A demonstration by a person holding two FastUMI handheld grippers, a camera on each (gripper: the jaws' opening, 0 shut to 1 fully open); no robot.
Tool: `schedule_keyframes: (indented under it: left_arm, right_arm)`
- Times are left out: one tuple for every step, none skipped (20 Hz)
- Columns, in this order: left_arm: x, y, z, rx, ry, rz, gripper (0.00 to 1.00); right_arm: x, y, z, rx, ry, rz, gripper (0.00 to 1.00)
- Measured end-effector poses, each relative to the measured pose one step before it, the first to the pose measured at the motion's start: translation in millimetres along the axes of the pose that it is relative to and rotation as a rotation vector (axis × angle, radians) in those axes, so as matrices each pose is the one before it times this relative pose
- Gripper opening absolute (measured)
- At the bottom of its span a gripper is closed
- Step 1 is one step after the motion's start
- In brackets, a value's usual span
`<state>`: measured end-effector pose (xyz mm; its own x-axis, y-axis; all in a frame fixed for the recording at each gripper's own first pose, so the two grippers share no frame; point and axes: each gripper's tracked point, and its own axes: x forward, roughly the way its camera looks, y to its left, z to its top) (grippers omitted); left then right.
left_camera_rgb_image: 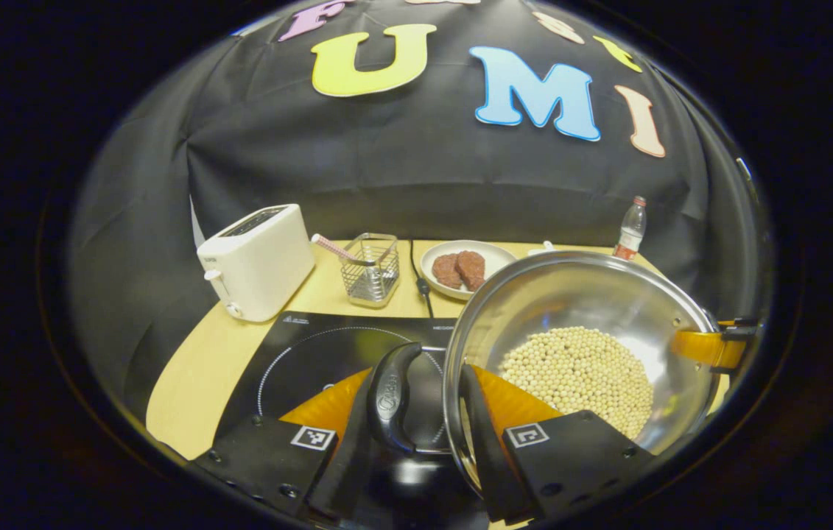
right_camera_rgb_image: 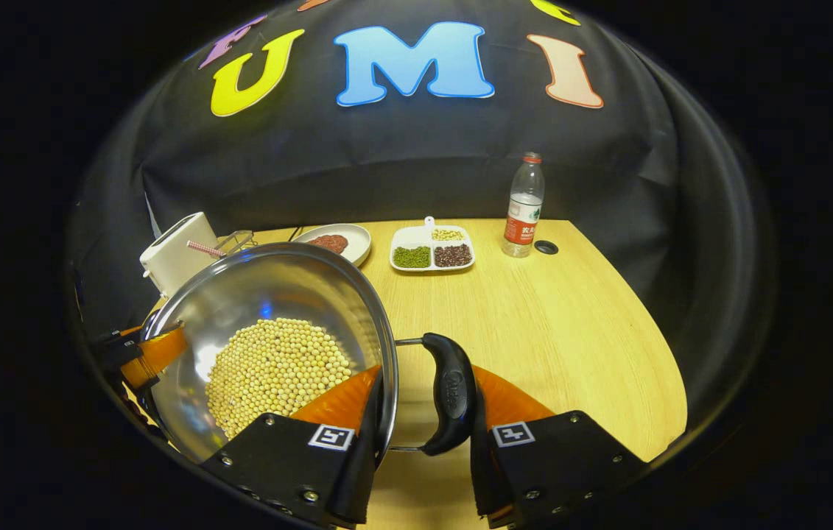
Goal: First push the handle of the pot to place it horizontally, then grasp the pot with both hands and set it on the induction cooktop.
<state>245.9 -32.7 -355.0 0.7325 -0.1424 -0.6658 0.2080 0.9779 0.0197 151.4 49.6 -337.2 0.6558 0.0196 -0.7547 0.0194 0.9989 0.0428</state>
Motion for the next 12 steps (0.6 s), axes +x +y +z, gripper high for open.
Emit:
schedule_keyframes:
  left_arm:
    - [2.69,7.2,0.42,0.00262,0.00136,-0.00275,0.69]
    - [2.5,7.17,0.34,0.00019,0.00062,-0.00316,0.69]
    - [1.93,6.44,0.64,-0.00016,0.00206,-0.00295,0.65]
    - [3.22,7.58,0.37,0.00209,0.00116,-0.00184,0.65]
    - [2.39,8.39,0.53,0.00439,0.00188,-0.00165,0.69]
    - [2.76,5.86,1.61,0.00327,-0.00083,-0.00148,0.66]
    - [3.78,5.7,1.75,0.00272,-0.00015,-0.00102,0.66]
    - [1.08,6.86,1.12,0.00129,-0.00169,-0.0013,0.66]
    - [3.28,7.11,1.2,0.00172,-0.00014,-0.00092,0.7]
    - [2.42,6.44,1.83,0.0016,-0.00113,-0.00014,0.65]
    - [2.19,7.48,0.89,0.00232,-0.00044,-0.00027,0.66]
    - [2.48,8.32,1.84,0.00253,-0.00118,-0.0001,0.66]
  right_arm:
    - [1.93,5.99,0.07,0.00013,0.00096,-0.0018,0.54]
    - [0.54,6.67,0.21,0.0022,0.00039,-0.00314,0.54]
    - [1.29,6.37,0.0,0.00185,0.00092,-0.0026,0.54]
    - [0.59,5.68,-0.72,0.00306,0.00374,-0.00263,0.54]
    - [1.89,6.24,-0.26,0.0044,0.00078,-0.00197,0.54]
    - [1.63,6.02,-0.2,0.00179,0.00248,-0.00188,0.54]
    - [1.63,5.72,-0.09,0.00509,0.00103,-0.00118,0.54]
    - [1.98,5.9,0.93,0.0038,0.00003,-0.00145,0.54]
    - [1.91,6.13,0.4,0.00362,-0.00155,-0.00126,0.54]
    - [1.73,6.01,0.63,0.00295,0.00005,-0.00092,0.54]
    - [1.78,6.26,0.06,0.00359,-0.00076,0.00042,0.54]
    - [1.24,6.31,-0.09,0.00469,0.0017,0.00074,0.54]
